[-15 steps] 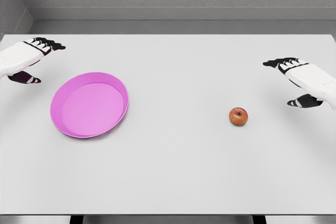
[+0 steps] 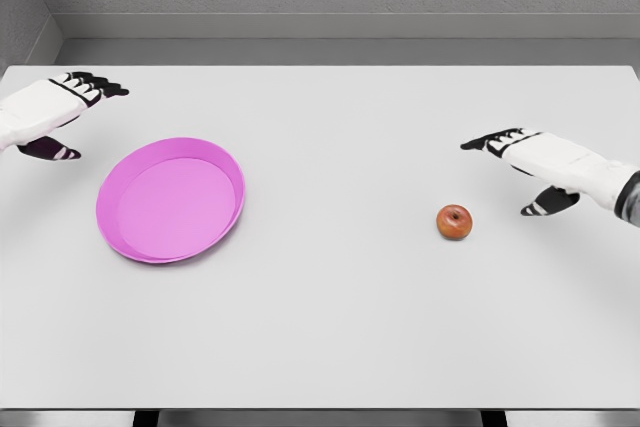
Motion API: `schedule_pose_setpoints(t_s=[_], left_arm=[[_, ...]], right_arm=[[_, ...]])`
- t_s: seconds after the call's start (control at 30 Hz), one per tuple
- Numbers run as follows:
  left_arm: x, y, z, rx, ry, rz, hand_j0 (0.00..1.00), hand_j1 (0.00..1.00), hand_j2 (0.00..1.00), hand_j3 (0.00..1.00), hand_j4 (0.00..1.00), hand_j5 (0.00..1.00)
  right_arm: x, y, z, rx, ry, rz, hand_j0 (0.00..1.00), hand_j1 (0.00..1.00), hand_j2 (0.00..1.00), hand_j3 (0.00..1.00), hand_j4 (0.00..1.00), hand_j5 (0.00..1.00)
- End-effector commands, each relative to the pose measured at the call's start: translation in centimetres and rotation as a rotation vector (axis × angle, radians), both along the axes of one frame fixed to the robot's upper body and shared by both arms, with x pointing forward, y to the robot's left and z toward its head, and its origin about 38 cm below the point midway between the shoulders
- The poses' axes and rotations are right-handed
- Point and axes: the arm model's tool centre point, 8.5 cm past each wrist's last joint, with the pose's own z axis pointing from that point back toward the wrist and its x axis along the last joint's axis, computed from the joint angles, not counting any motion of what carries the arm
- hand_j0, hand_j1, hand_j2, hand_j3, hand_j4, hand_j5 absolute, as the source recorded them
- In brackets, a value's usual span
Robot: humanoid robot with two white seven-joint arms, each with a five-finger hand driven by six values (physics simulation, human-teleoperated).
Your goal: Put the apple on the plate with both arms
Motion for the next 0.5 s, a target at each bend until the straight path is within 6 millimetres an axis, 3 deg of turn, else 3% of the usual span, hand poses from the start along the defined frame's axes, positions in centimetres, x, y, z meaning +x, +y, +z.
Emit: schedule_pose_setpoints(t_s=[0.0,0.13,0.47], left_arm=[[0.0,-0.1,0.1,-0.006,-0.003,-0.002,1.0,1.0,1.0,1.0,1.0,1.0],[0.0,-0.1,0.1,-0.006,-0.004,-0.003,1.0,1.0,1.0,1.0,1.0,1.0],[0.1,0.1,0.1,-0.006,-0.002,0.005,1.0,1.0,1.0,1.0,1.0,1.0]], right_arm=[[-0.5,0.4,-1.8,-0.016,0.068,0.014,1.0,1.0,1.0,1.0,1.0,1.0],[0.5,2.6,-2.5,-0.036,0.116,0.068,1.0,1.0,1.0,1.0,1.0,1.0],[1.1,2.7,-2.4,-0.089,0.176,0.049,1.0,1.0,1.0,1.0,1.0,1.0]])
